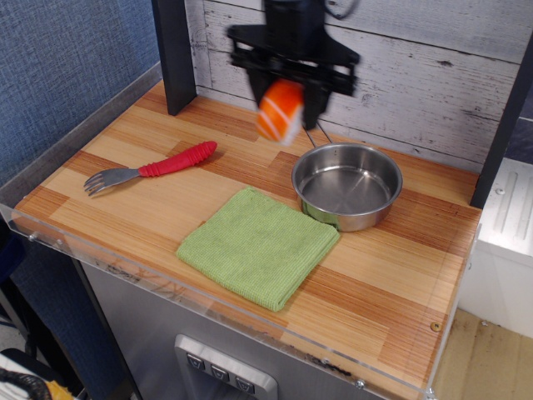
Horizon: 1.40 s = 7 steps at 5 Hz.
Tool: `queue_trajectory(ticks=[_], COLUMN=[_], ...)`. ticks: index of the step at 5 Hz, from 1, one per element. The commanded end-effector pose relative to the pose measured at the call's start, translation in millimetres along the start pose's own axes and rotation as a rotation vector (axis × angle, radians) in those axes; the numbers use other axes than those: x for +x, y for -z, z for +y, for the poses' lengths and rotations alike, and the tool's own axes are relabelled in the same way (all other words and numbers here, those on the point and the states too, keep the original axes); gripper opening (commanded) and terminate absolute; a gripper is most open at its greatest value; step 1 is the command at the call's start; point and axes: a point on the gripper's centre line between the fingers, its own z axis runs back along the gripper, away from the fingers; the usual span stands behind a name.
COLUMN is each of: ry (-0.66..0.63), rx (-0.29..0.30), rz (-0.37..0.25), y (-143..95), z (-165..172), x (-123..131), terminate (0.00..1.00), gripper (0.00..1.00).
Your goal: Put the sushi to the right of the towel.
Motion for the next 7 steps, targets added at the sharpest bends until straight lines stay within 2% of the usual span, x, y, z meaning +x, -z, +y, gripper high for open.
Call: queue_trajectory(ticks=[1, 3, 4, 5, 7], ry=[0.189, 0.314, 0.336, 0.355, 0.38], rx=[-0.02, -0.034, -0.06, -0.061, -0.047], rz=[-0.08, -0.042, -0.032, -0.035, -0.018], y=[-16.3, -0.5, 10.4, 27.2, 52.1], z=[-44.0, -65.3, -74.8, -82.5, -94.2], x=[-14.7, -43.3, -59.4, -72.5, -78.3], terminate=[0.0, 0.0, 0.0, 0.0, 0.0], gripper=[0.0, 0.0, 0.0, 0.0, 0.0])
